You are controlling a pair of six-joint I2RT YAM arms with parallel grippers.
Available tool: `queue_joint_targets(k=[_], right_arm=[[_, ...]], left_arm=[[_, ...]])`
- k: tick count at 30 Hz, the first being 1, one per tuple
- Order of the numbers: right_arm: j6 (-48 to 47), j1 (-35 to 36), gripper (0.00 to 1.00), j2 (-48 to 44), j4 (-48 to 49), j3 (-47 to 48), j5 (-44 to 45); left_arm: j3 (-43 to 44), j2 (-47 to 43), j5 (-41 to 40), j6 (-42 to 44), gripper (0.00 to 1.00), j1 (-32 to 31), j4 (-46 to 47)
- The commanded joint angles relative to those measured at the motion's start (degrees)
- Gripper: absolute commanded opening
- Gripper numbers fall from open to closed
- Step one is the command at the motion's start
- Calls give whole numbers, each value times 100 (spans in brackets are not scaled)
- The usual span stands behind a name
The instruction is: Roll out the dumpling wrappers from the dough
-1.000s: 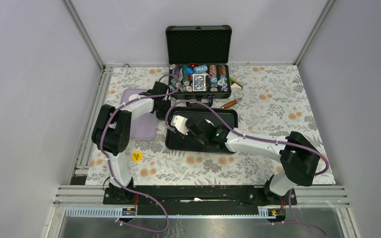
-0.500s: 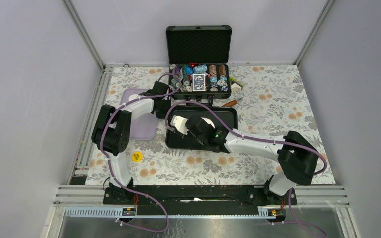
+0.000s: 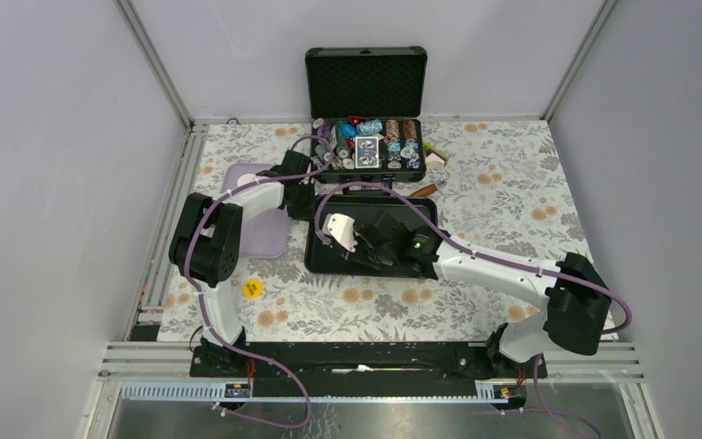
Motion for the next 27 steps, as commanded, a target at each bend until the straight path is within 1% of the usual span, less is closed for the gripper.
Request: queue_joint_targets(k=[1, 8, 16, 22, 27], right_arm=[[-167, -6, 0, -157, 264, -371, 466], [-420, -21, 0, -22, 1068, -1134, 940], [-247, -52, 0, -18, 1093, -1367, 766], [-110, -105, 0, 241, 1020, -1543, 539], [-112, -324, 0, 528, 1148, -1576, 434]], left_arm=[[-194, 68, -634, 100, 0, 1, -215], [-199, 53, -647, 117, 0, -9, -199], [-210, 45, -647, 135, 0, -16, -208], [-218, 35, -638, 135, 0, -18, -199], [-238, 21, -630, 146, 0, -12, -181]])
